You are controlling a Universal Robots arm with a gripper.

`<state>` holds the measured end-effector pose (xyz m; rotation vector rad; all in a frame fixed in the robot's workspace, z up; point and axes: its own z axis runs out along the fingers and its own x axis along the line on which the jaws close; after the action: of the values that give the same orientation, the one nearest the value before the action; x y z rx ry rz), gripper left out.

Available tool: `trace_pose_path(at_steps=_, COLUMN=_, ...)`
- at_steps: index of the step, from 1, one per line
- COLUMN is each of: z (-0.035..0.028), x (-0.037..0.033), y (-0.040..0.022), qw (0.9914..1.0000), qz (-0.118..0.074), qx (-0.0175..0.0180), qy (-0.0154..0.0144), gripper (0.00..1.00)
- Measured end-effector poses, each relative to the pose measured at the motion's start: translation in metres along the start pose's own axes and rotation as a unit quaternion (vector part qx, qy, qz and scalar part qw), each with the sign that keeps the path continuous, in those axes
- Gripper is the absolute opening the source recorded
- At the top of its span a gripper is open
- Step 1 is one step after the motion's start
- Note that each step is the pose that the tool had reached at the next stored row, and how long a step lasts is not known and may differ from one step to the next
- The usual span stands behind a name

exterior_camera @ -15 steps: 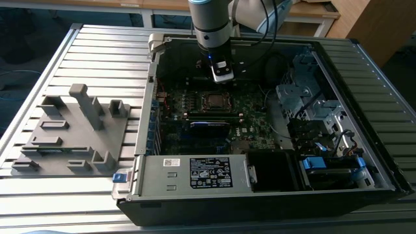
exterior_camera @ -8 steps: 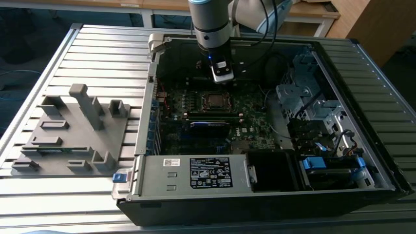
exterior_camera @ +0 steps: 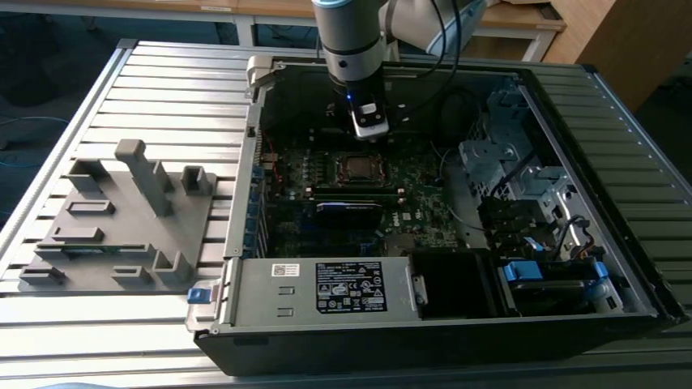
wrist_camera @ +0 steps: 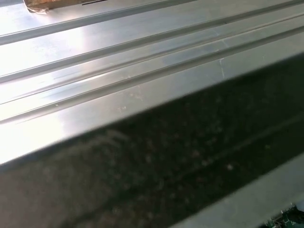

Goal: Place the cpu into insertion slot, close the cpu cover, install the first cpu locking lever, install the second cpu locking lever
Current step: 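Install the first cpu locking lever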

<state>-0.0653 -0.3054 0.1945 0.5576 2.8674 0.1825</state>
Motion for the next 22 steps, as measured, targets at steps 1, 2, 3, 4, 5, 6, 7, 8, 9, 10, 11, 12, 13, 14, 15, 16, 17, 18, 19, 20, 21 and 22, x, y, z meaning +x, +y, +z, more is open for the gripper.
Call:
trace_pose_path(at_steps=1, z=0.0001, x=0.0, y=0.0, qw=1.0, qz=0.0, qx=0.0001, qy=0.0, gripper=0.1)
trace_pose_path(at_steps=2, z=0.0003, x=0.0001, y=0.0, qw=1.0, qz=0.0, qx=0.0001, qy=-0.0001, gripper=0.1)
trace_pose_path(at_steps=3, z=0.0005, x=0.0001, y=0.0, qw=1.0, qz=0.0, qx=0.0001, qy=-0.0002, gripper=0.1)
trace_pose_path(at_steps=4, z=0.0007, x=0.0002, y=0.0, qw=1.0, qz=0.0, qx=0.0003, qy=-0.0004, gripper=0.1)
trace_pose_path(at_steps=5, z=0.0009, x=0.0002, y=0.0, qw=1.0, qz=0.0, qx=0.0008, qy=-0.0007, gripper=0.1)
trace_pose_path(at_steps=6, z=0.001, x=0.0002, y=-0.0001, qw=1.0, qz=0.0, qx=0.0021, qy=-0.0013, gripper=0.1)
trace_pose_path(at_steps=7, z=0.0013, x=0.0003, y=0.0, qw=0.99999, qz=-0.001, qx=0.0028, qy=-0.0017, gripper=0.1)
trace_pose_path(at_steps=8, z=0.0015, x=0.0003, y=0.0, qw=0.99999, qz=-0.001, qx=0.0039, qy=-0.0022, gripper=0.1)
trace_pose_path(at_steps=9, z=0.0016, x=0.0003, y=-0.0001, qw=0.99998, qz=-0.001, qx=0.0049, qy=-0.0026, gripper=0.1)
trace_pose_path(at_steps=10, z=0.0017, x=0.0003, y=-0.0001, qw=0.99998, qz=-0.002, qx=0.0056, qy=-0.0029, gripper=0.1)
trace_pose_path(at_steps=11, z=0.002, x=0.0003, y=-0.0001, qw=0.99998, qz=-0.002, qx=0.0055, qy=-0.0032, gripper=0.1)
trace_pose_path(at_steps=12, z=0.0022, x=0.0003, y=-0.0001, qw=0.99998, qz=-0.002, qx=0.0052, qy=-0.0032, gripper=0.1)
trace_pose_path(at_steps=13, z=0.0022, x=0.0003, y=-0.0001, qw=0.99998, qz=-0.002, qx=0.0052, qy=-0.0031, gripper=0.1)
trace_pose_path(at_steps=14, z=0.0021, x=0.0004, y=-0.0001, qw=0.99998, qz=-0.002, qx=0.0053, qy=-0.003, gripper=0.1)
trace_pose_path(at_steps=15, z=0.002, x=0.0004, y=-0.0002, qw=0.99998, qz=-0.002, qx=0.0055, qy=-0.003, gripper=0.1)
trace_pose_path(at_steps=16, z=0.0019, x=0.0004, y=-0.0002, qw=0.99998, qz=-0.002, qx=0.0056, qy=-0.003, gripper=0.1)
trace_pose_path(at_steps=17, z=0.0018, x=0.0003, y=-0.0001, qw=0.99998, qz=-0.002, qx=0.0055, qy=-0.0029, gripper=0.1)
trace_pose_path(at_steps=18, z=0.001, x=0.0002, y=0.0, qw=0.99998, qz=-0.002, qx=0.0056, qy=-0.0029, gripper=0.1)
trace_pose_path(at_steps=19, z=-0.0003, x=0.0, y=0.0002, qw=0.99998, qz=-0.001, qx=0.0057, qy=-0.0029, gripper=0.1)
trace_pose_path(at_steps=20, z=-0.0019, x=-0.0003, y=0.0004, qw=0.99998, qz=-0.001, qx=0.0057, qy=-0.0027, gripper=0.1)
trace_pose_path(at_steps=21, z=-0.0037, x=-0.0007, y=0.0008, qw=0.99998, qz=-0.001, qx=0.0057, qy=-0.0026, gripper=0.1)
trace_pose_path(at_steps=22, z=-0.0053, x=-0.001, y=0.0011, qw=0.99998, qz=-0.001, qx=0.0056, qy=-0.0026, gripper=0.1)
